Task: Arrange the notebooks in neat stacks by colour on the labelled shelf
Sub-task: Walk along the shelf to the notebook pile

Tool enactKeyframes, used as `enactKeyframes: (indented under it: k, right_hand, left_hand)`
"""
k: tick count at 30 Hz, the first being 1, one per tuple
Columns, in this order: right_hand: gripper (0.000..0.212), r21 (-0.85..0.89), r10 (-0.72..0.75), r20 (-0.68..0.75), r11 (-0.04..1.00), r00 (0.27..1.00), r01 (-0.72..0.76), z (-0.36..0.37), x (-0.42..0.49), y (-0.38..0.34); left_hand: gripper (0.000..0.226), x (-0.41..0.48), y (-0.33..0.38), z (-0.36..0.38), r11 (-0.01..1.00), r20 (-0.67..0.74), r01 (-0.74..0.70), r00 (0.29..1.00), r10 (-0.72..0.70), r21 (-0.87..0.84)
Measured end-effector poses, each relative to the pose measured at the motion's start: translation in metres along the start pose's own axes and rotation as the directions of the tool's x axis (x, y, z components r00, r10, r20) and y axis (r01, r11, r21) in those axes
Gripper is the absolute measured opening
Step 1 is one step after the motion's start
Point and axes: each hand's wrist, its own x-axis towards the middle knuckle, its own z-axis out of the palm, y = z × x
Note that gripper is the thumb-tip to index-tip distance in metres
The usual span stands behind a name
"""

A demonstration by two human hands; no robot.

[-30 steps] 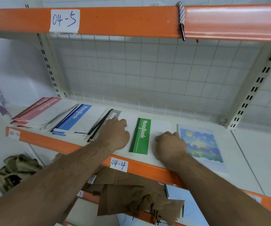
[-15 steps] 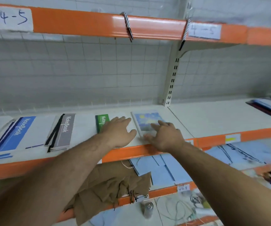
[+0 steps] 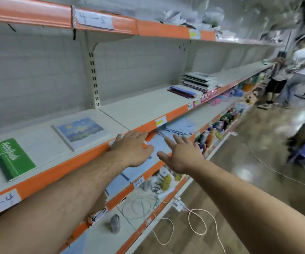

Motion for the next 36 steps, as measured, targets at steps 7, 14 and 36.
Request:
enactKeyframes:
  k: [7,14,36]
  right_hand:
    - [0.079,0.035,0.129,-0.025,0.991,0.991,-0.128,-0.004,-0.012,0.099]
    - [0.077,0.046,0.165,-0.066,0.986,0.984,-0.162,-0.016,0.008,0.210]
    - [0.074,0.102,0.398,-0.064,0.915,0.915,-0.391,-0.039,0.170,0.465]
  left_hand:
    - [0.068,0.044,0.097,0.008,0.995,0.065,-0.096,0.993,0.094,0.029]
    - [0.069,0.114,0.193,0.022,0.991,0.037,-0.127,0.991,0.125,0.049]
    - [0.071,0.406,0.379,0.065,0.934,0.045,-0.355,0.934,0.353,0.043]
